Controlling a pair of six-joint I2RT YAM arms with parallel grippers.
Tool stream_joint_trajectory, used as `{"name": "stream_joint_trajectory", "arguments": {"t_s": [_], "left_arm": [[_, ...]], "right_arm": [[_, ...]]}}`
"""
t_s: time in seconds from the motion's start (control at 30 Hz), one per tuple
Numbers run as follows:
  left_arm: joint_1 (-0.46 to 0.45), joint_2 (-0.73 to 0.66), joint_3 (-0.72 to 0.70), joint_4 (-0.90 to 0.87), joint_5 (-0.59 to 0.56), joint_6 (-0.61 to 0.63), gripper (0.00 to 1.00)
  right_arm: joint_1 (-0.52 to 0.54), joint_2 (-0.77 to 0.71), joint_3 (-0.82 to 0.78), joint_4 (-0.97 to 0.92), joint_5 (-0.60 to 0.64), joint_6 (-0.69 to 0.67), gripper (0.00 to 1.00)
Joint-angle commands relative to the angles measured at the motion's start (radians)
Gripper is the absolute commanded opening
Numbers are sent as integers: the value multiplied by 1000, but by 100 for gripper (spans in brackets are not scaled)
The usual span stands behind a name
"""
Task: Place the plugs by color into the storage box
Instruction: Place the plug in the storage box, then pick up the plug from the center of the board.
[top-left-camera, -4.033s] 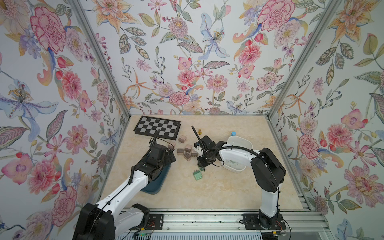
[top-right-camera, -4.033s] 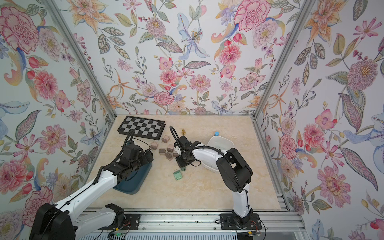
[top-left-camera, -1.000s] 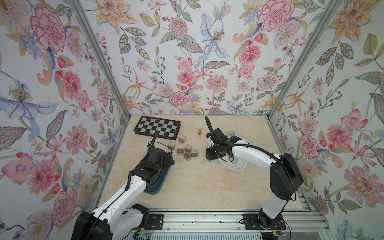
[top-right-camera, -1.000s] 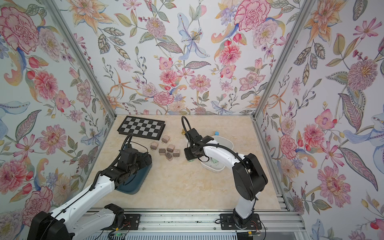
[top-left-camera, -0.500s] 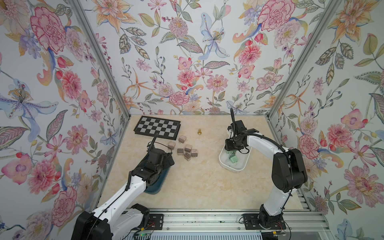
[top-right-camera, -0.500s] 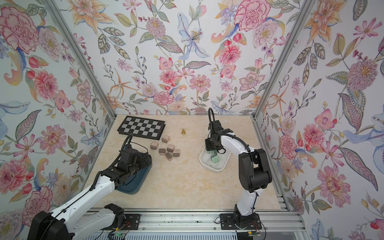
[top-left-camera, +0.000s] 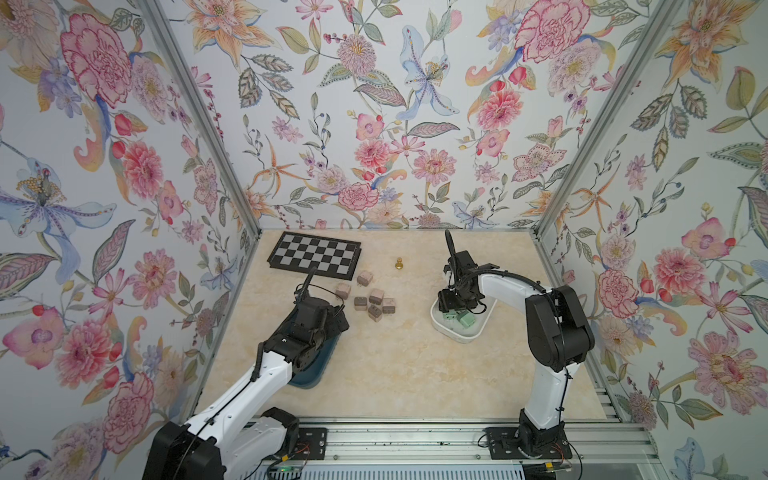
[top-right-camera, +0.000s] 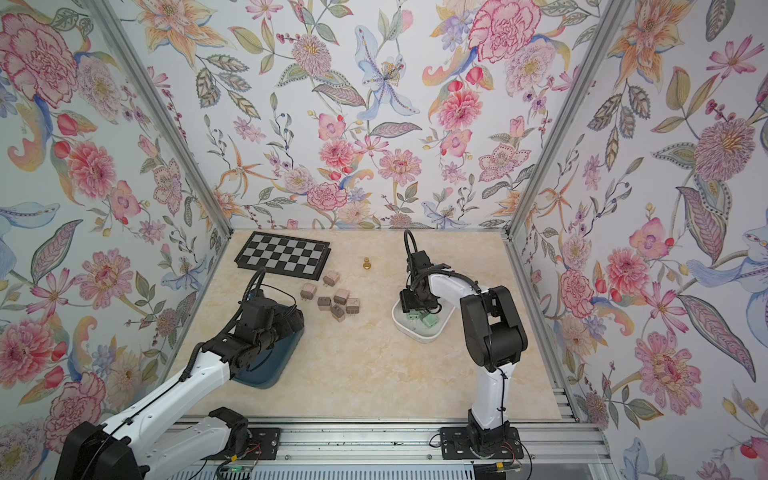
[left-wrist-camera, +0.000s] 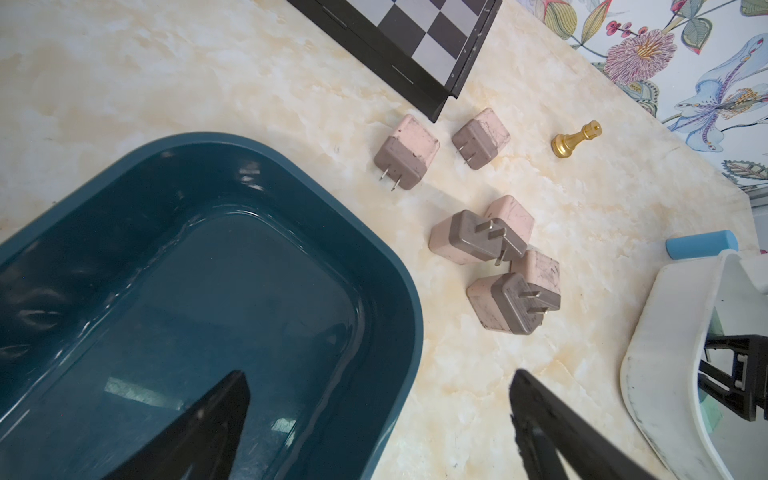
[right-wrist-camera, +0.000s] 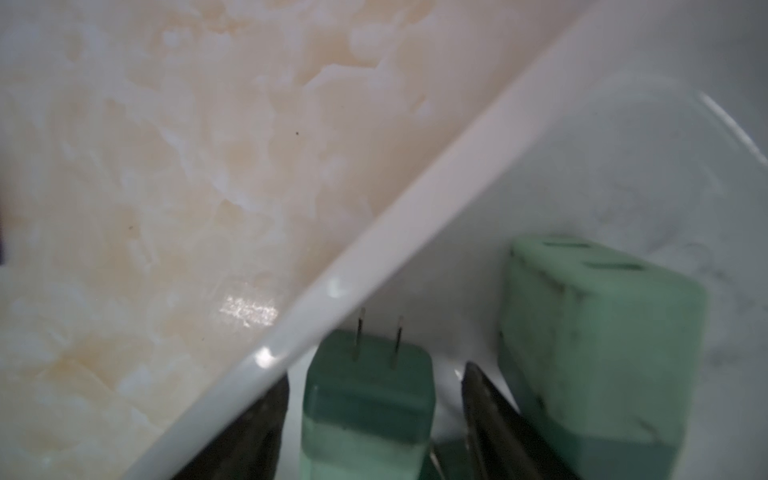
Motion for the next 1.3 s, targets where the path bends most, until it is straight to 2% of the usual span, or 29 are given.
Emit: {"name": "stream_joint_trajectory", "arguments": {"t_s": [0.0, 0.17, 0.27, 0.37, 0.53, 0.73, 0.9, 0.97, 1.07, 1.27], "left_arm": [[-9, 1, -16, 1, -9, -4, 99], [-8, 3, -25, 13, -8, -2, 99], [-9, 15, -26, 30, 3, 3, 99], [-8, 33, -22, 37, 15, 7, 100], [-9, 23, -22, 36, 20, 12, 99], [-10, 9, -40, 32, 48, 8, 99], [-10, -4, -92, 62, 82, -7, 99], [-12, -1, -114, 84, 106, -17, 99], [-33, 5, -159, 144, 148, -50, 99], [-115, 55, -181, 211, 155, -78, 99]], "right_arm": [[28, -78, -11, 10, 24, 6, 79], [134, -213, 0, -15, 74, 54, 81], [235, -205, 31, -29, 74, 90, 81], [339, -130, 86, -29, 50, 125, 82], [434, 38, 228, -28, 44, 131, 83], [464, 208, 395, -28, 23, 111, 83], [458, 288, 474, -28, 19, 96, 82], [460, 312, 496, -28, 14, 90, 79], [462, 337, 510, -28, 2, 83, 68], [466, 334, 485, -28, -4, 77, 37]]}}
